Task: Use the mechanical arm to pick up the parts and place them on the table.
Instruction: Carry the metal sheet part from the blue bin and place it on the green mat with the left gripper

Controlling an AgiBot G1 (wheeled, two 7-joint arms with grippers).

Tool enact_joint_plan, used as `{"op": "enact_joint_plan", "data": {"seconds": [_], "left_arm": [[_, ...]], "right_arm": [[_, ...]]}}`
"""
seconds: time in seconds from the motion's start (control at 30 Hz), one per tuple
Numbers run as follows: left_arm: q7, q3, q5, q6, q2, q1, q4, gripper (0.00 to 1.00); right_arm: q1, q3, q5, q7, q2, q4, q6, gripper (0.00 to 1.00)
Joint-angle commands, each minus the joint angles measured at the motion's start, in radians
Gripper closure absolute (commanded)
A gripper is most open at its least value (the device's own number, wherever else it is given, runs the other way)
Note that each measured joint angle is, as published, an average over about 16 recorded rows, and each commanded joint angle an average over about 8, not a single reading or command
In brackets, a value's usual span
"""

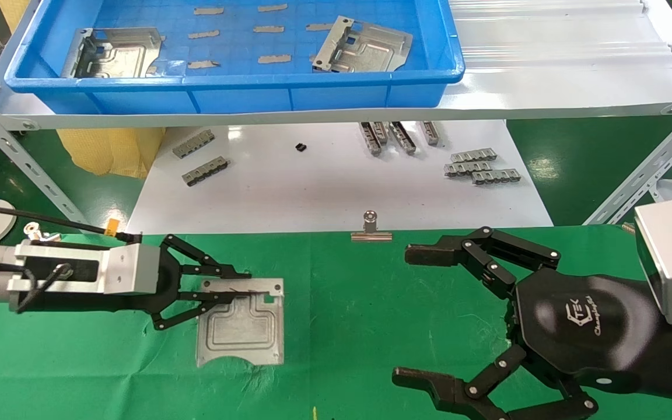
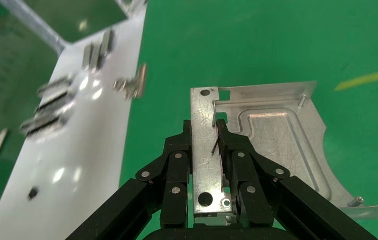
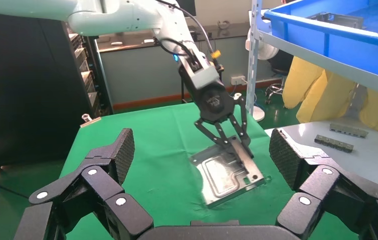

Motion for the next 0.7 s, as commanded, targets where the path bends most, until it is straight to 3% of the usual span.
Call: {"op": "enact_joint_plan", "data": {"seconds": [0.03,0.17,0.2,0.43,0.47,0.7], "left_arm": [[0.056,0.009,0.02,-0.011,0.02,-0.008,0.061,1.0],[0.121,0.021,0.042,-0.012,0.045,-0.02,0.141,1.0],[0.135,0.024,0.046,-0.012,0.051,-0.023,0.158,0.94],[0.211,0.033,0.064,-0.027,0.08,-0.042,0.251,0.07],[0.222,0.033,0.065,-0.031,0.083,-0.043,0.262,0.0],[0.292,0.033,0.067,-0.055,0.097,-0.049,0.312,0.0]], "right_arm": [[0.0,0.0,0.0,0.0,0.0,0.0,0.0,0.0],[0.0,0.0,0.0,0.0,0.0,0.0,0.0,0.0],[0.0,0.0,0.0,0.0,0.0,0.0,0.0,0.0],[0.0,0.0,0.0,0.0,0.0,0.0,0.0,0.0],[0.0,0.0,0.0,0.0,0.0,0.0,0.0,0.0],[0.0,0.0,0.0,0.0,0.0,0.0,0.0,0.0]]}}
